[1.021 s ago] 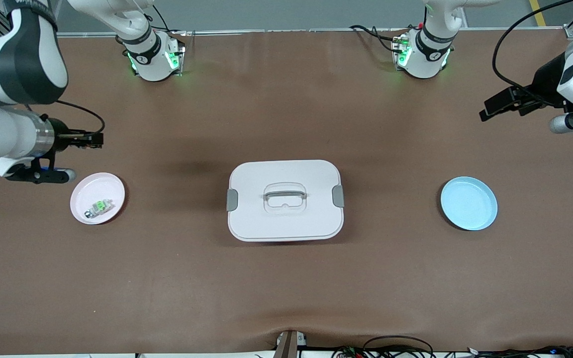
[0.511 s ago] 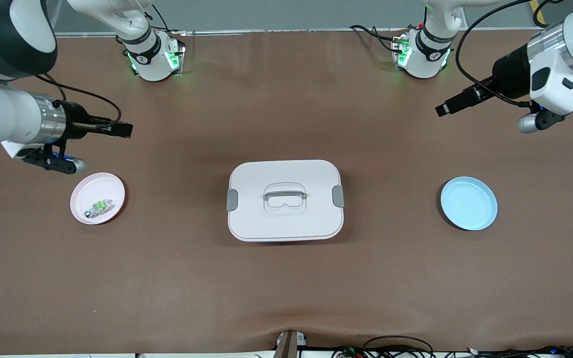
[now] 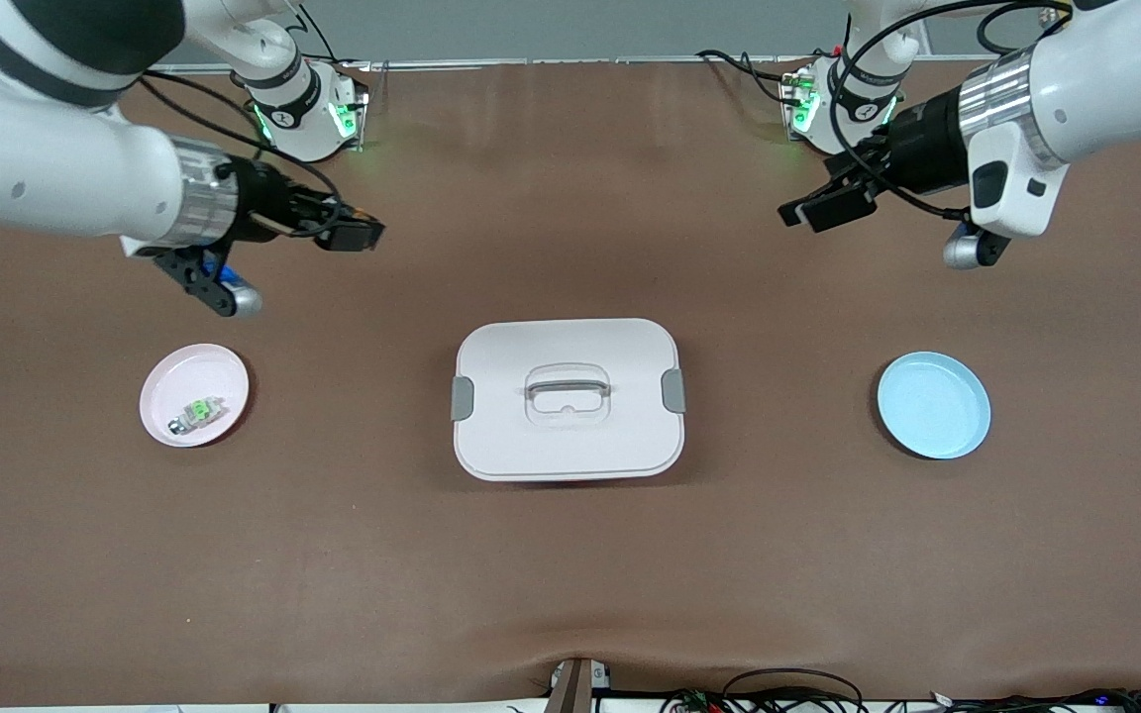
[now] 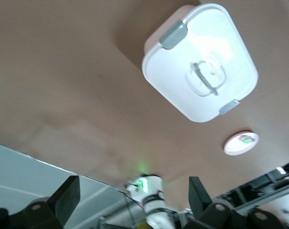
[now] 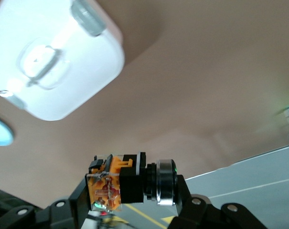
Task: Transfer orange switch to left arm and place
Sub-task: 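Carry the switch above the box while the left gripper reaches toward it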
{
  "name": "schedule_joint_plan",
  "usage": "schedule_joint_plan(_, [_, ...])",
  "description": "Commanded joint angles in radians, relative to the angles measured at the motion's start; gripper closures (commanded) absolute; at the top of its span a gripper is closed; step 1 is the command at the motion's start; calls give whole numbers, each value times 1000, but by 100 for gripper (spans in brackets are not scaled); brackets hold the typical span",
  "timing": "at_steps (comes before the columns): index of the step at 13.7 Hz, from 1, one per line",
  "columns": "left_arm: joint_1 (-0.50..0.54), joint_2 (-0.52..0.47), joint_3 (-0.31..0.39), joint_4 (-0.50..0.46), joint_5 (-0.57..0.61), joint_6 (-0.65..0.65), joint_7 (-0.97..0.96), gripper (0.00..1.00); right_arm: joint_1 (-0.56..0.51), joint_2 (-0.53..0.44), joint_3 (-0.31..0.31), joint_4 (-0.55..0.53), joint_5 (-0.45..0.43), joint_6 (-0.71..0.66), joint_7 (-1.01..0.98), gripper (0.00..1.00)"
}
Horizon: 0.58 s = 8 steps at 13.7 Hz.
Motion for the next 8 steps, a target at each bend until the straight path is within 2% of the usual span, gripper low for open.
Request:
schedule_joint_plan(1, [-8, 27, -1, 32, -69, 42, -71, 0, 68, -3, -10, 9, 73, 97, 175, 83])
schedule_joint_plan(5, [-15, 27, -5, 32, -48, 53, -33, 0, 162, 5, -12, 8, 115, 282, 394, 84])
schedule_joint_plan(8, [-16, 25, -11, 32, 0, 57, 81, 0, 223, 13, -12, 6, 116, 388, 542, 84])
